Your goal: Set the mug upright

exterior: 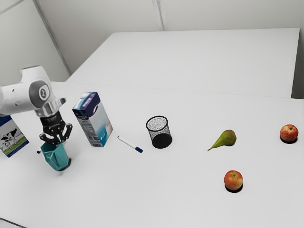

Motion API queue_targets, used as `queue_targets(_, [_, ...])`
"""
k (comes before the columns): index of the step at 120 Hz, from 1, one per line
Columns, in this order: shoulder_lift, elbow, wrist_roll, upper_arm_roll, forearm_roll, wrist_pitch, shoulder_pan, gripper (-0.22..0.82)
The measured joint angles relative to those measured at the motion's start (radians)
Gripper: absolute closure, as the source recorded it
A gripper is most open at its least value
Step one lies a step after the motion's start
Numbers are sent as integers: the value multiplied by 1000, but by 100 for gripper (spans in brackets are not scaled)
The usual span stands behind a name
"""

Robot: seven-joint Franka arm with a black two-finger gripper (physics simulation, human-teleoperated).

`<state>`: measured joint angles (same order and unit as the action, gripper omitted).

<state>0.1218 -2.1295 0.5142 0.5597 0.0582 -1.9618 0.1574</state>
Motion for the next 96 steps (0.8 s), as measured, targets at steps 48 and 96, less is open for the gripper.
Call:
queue_targets(48, [18,0,61,0,22,-17,-17,79])
queue_targets(96, [22,24,64,0,29,-20,-15,17])
